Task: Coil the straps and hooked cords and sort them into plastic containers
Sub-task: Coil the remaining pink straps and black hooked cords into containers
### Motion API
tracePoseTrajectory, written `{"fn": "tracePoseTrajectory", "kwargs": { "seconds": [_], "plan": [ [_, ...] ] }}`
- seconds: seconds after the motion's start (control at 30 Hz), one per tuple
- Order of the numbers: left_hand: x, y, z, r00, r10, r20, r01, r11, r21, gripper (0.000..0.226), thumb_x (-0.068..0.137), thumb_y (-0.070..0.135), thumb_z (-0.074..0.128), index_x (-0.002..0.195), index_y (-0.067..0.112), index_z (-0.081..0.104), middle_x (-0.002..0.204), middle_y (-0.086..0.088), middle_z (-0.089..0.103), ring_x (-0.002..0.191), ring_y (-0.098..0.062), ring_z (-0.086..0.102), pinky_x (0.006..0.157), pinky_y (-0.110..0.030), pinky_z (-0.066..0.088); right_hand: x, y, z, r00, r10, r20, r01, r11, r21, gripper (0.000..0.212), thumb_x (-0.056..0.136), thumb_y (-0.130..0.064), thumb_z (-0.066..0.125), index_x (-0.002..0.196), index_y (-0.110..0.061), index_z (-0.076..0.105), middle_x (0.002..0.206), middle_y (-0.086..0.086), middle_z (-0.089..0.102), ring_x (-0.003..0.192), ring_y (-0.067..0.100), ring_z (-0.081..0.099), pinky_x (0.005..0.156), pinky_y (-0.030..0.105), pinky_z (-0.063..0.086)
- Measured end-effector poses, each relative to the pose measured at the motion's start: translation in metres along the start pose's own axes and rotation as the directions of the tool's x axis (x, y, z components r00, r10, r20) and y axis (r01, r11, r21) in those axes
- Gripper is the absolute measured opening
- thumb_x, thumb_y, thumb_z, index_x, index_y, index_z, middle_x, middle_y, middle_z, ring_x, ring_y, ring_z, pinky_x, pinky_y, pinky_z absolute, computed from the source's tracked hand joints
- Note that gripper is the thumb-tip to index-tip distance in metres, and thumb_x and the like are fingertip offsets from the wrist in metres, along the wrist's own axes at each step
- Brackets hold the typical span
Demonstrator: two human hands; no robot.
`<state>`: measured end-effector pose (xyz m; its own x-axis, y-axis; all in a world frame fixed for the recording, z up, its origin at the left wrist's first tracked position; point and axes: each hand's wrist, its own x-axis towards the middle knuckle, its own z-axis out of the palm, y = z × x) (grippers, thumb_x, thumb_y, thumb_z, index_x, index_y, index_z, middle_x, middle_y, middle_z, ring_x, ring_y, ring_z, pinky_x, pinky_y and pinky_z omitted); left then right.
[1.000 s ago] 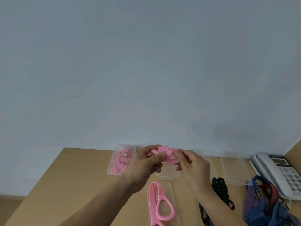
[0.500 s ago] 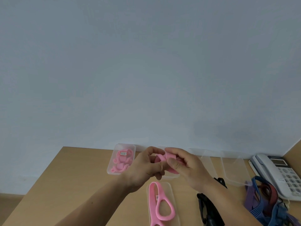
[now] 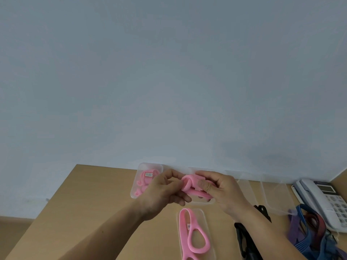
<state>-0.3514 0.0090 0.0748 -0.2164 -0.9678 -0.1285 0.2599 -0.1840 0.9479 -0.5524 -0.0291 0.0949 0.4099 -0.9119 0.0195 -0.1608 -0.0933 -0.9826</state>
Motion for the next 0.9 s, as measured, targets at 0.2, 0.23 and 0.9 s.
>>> {"fn": "tracePoseTrajectory", "kwargs": {
  "seconds": [0.2,0.23,0.9],
  "plan": [
    [-0.003,-0.003,-0.020,0.992,0.116,-0.042,-0.093,0.928,0.360,0.022,0.092,0.023,0.067,0.097,0.007,0.052,0.075,-0.013,0.074,0.062,-0.020,0.070,0.054,-0.025,0.051,0.007,0.001,0.019,0.999,0.045,-0.015,-0.045,0.999,0.009,0.028,0.072,-0.048,0.073,0.098,-0.037,0.077,0.087,0.006,0.074,0.068,0.022,0.067,0.059,0.027,0.054],
    [-0.004,-0.004,-0.022,0.989,0.139,-0.057,-0.103,0.906,0.410,0.018,0.091,0.020,0.066,0.095,0.010,0.052,0.074,-0.012,0.073,0.059,-0.017,0.069,0.052,-0.024,0.050,0.009,0.003,0.023,0.998,0.052,-0.023,-0.052,0.999,0.006,0.031,0.071,-0.049,0.073,0.099,-0.035,0.076,0.087,0.005,0.074,0.069,0.025,0.067,0.060,0.029,0.055],
    [0.052,-0.026,-0.042,0.968,0.075,0.240,-0.250,0.392,0.886,0.039,0.089,0.044,0.061,0.127,0.036,0.061,0.107,0.015,0.065,0.083,0.001,0.057,0.078,-0.020,0.051,0.026,0.068,0.020,0.981,0.190,0.045,-0.182,0.973,-0.141,0.038,0.077,-0.062,0.071,0.108,-0.038,0.072,0.094,-0.001,0.074,0.078,0.011,0.068,0.059,0.025,0.051]
  ]
}}
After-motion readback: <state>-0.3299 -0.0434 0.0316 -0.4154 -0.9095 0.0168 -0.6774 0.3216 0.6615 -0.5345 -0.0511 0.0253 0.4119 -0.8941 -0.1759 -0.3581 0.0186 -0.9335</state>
